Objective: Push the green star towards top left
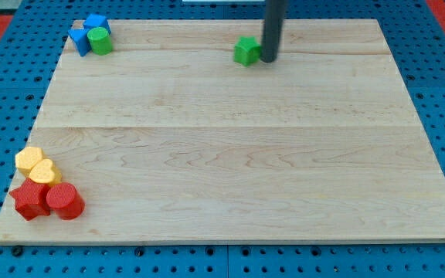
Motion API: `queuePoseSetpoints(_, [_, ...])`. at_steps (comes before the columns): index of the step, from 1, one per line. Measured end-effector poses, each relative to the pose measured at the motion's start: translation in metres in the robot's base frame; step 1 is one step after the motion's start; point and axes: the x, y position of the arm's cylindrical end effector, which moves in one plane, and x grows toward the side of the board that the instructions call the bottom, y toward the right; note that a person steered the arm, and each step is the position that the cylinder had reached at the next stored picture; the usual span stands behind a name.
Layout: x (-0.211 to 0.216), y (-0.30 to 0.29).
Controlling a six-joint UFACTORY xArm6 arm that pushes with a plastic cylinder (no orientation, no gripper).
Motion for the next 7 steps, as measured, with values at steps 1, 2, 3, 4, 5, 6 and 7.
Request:
queuePoseSetpoints(1, [-0.025,-0.053])
queuePoseSetpoints(2, [-0.014,-0.050])
queuePoseSetpoints(3, [-0.002,-0.009])
queuePoseSetpoints(4, [-0.014,-0.019])
queuePoseSetpoints(5, [-0.030,-0.090])
queuePoseSetpoints(6, [-0.042,-0.164])
queuePoseSetpoints(7, [-0.043,-0.182])
